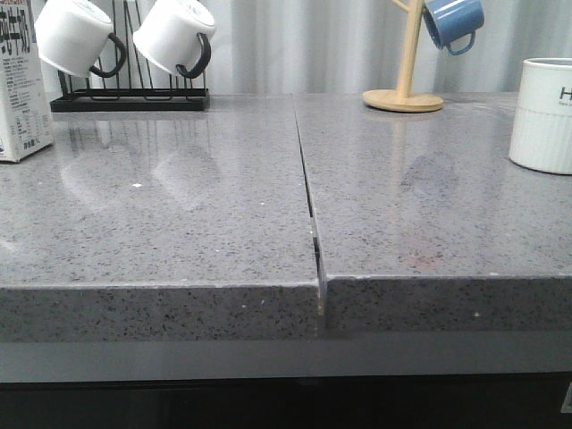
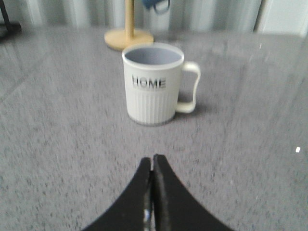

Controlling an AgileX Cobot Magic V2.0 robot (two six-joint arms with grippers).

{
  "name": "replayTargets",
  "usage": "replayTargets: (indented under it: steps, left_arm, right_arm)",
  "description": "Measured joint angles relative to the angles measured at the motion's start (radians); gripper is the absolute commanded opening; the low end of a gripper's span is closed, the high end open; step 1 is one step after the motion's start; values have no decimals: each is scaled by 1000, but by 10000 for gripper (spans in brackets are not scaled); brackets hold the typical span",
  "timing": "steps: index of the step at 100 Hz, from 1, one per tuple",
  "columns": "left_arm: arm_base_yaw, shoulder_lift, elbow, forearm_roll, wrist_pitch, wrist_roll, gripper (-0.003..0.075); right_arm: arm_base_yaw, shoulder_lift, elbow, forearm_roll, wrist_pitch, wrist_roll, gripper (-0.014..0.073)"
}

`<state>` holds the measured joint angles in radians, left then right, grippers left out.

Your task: Place milk next to cup

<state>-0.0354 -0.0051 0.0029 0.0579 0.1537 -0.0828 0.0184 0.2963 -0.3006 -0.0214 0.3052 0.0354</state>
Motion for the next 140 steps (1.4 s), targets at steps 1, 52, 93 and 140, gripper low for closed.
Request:
replayTargets:
  steps: [1, 52, 93, 140]
  left_arm:
    - [0, 0, 0, 0, 0, 0, -21]
    - [0, 0, 0, 0, 0, 0, -21]
    - [0, 0, 0, 0, 0, 0, -21]
    - [0, 0, 0, 0, 0, 0, -21]
  right_arm:
    - [0, 13, 0, 0, 2, 0, -67]
    - [0, 411, -55, 21, -183, 0, 381]
    - [-142, 603, -55, 21, -504, 0, 380]
    - [-172, 942, -163, 34, -757, 0, 380]
